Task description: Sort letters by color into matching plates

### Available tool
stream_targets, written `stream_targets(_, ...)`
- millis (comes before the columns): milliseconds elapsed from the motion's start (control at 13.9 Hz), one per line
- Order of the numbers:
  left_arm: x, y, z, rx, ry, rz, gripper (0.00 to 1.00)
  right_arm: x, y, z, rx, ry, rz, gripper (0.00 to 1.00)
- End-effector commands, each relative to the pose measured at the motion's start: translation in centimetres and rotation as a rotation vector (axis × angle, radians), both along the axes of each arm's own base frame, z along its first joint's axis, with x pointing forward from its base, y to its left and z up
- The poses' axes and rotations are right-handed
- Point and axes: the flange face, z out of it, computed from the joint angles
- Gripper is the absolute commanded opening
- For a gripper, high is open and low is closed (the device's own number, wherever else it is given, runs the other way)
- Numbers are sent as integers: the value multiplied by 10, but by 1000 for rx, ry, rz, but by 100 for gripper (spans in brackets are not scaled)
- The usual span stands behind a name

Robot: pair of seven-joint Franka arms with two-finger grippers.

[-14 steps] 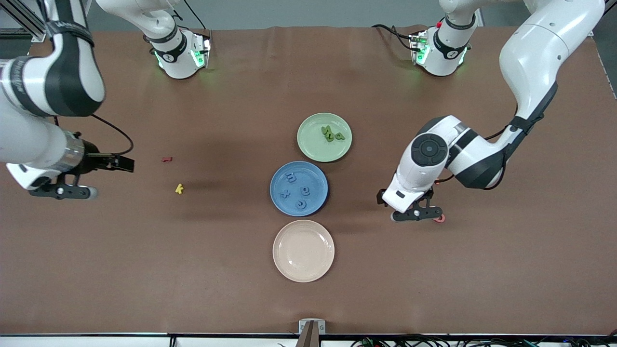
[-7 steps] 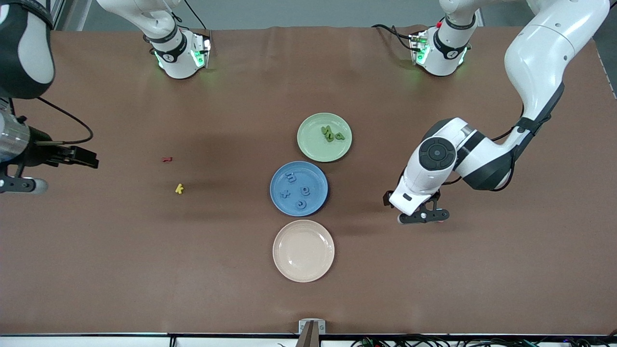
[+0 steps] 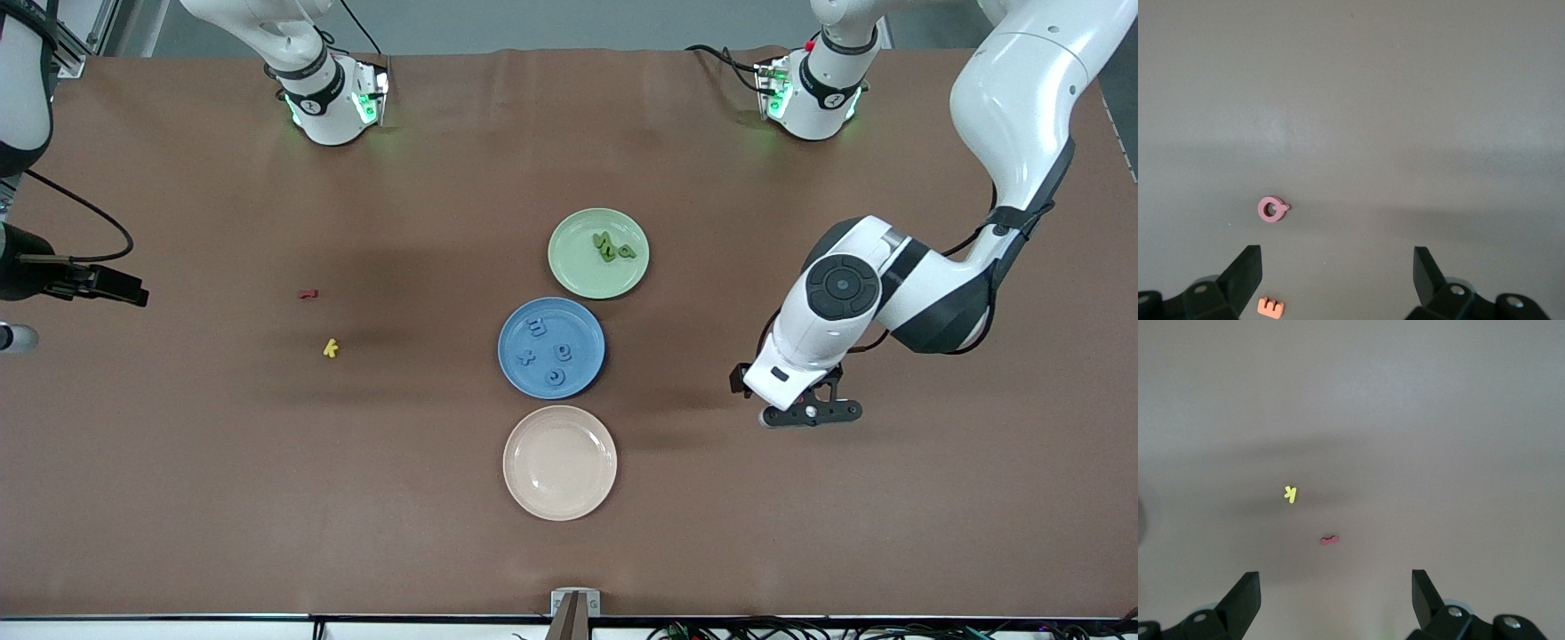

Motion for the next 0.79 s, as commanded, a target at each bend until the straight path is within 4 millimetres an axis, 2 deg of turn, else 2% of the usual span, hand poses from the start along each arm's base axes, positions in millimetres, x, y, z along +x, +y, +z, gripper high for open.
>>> stream_targets(0,0,2,3,33,5,-28,100,5,-1,7,-13,-11,1,100)
stream_targets(72,1,5,1,36,10,-33,100,5,-3,8,-13,-14,-2,100)
stream_targets(216,9,7,11,29,-9,-39,100,7,-7,20,-10,-43,-12,100)
stream_targets(432,11,10,13,30,-10,-66,100,8,-4,23,-2,-60,-9,100)
stream_targets(720,12,14,15,30,-11,-61,100,4,-8,13,3,-23,-15,100)
